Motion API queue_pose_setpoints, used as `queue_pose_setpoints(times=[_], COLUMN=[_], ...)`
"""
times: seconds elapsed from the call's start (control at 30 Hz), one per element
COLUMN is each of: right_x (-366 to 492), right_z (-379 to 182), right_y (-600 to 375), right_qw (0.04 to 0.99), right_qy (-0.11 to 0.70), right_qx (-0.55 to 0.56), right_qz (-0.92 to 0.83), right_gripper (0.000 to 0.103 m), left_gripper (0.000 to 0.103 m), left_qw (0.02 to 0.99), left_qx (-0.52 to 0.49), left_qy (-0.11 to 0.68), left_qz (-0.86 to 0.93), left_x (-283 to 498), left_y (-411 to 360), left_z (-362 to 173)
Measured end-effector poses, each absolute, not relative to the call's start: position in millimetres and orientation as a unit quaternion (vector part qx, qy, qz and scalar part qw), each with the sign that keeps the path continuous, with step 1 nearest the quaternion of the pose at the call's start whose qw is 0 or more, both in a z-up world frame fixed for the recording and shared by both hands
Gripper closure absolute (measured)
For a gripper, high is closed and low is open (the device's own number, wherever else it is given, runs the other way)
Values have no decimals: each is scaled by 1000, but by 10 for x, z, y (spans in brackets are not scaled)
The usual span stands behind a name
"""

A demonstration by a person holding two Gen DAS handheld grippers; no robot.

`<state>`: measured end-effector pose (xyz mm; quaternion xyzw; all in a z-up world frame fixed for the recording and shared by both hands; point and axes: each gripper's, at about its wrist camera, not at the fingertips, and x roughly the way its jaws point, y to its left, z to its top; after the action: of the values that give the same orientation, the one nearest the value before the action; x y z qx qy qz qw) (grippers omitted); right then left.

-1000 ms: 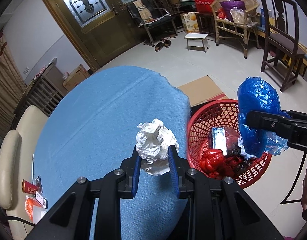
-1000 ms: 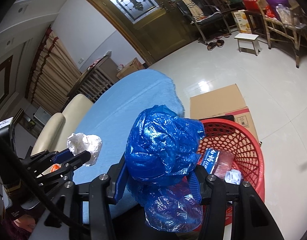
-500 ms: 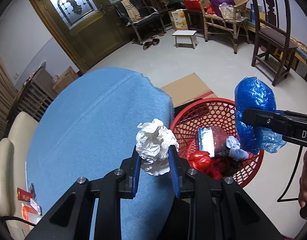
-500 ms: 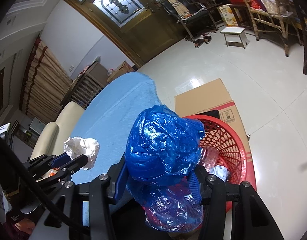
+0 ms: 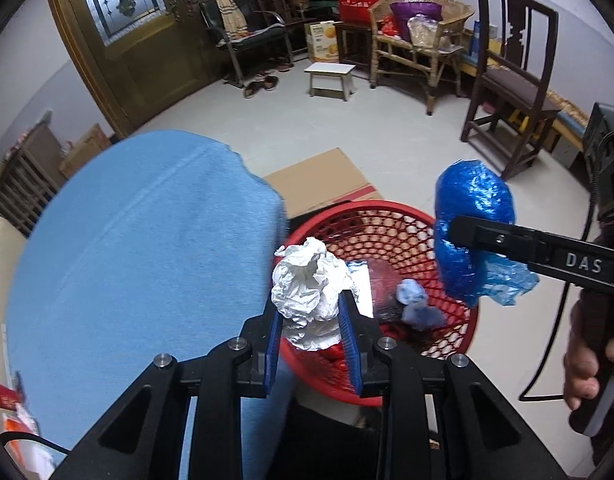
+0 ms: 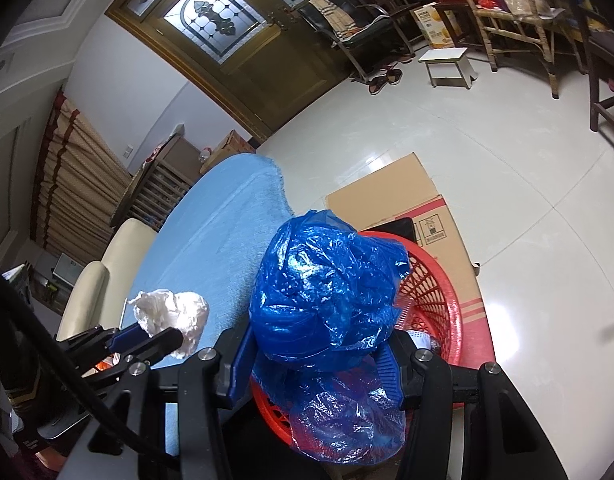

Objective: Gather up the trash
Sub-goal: 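Open the left gripper to drop the white paper into the basket while the right holds the blue bag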

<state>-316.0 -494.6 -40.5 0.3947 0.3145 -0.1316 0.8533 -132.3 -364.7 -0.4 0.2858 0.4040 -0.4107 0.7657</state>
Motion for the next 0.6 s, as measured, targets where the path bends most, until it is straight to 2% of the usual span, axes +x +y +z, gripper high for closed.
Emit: queue_pose_setpoints(times=[0.37,0.5,0.6], right_x=[-3140,-3134,-3142], right_z=[-511,-559,-578], right_y=[-4946,-4957,-4976], right_qw=[843,835,833], right_qy=[331,338,340], right_qx=[402,413,417], right_qz=[-138,-135,-134], right_gripper=[47,44,42], left_gripper=[72,55,47], left_qw=[744,746,753], left_qx=[271,274,274], left_qy=[425,414,401], left_qz=[-438,-445,-445], left_x=[-1352,-1400,-1424], left_y=[-3751,-3763,-3748], left_z=[-155,-140,-95])
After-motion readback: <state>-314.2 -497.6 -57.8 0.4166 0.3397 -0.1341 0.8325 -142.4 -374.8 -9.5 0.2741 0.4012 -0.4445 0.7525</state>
